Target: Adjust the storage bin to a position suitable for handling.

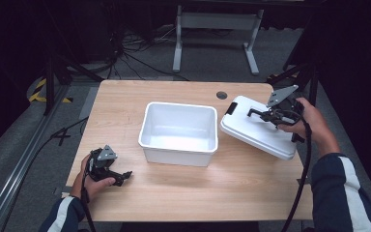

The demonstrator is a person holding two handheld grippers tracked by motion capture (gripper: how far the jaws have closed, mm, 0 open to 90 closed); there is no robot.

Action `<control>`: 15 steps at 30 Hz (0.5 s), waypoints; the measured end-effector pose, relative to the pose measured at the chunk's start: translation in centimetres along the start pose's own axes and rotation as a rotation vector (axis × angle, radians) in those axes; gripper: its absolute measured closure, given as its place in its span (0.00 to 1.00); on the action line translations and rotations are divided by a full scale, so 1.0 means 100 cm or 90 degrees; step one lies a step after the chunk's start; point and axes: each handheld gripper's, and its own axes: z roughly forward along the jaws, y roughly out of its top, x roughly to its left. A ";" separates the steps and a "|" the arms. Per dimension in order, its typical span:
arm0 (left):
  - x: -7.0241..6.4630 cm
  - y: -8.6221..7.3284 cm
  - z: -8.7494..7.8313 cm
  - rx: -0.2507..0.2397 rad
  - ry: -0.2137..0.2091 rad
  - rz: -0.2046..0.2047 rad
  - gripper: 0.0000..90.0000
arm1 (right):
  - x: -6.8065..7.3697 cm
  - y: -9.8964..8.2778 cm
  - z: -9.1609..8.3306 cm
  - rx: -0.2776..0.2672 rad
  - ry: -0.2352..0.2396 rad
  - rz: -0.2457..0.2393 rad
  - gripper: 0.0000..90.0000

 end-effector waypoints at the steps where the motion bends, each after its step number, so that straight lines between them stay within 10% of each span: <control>1: 0.000 0.000 0.000 0.000 0.002 0.000 0.00 | 0.000 0.000 0.003 -0.001 0.001 0.003 0.93; 15: 0.000 0.000 0.000 0.000 0.000 -0.001 0.00 | 0.000 -0.005 0.048 0.011 0.027 0.023 0.93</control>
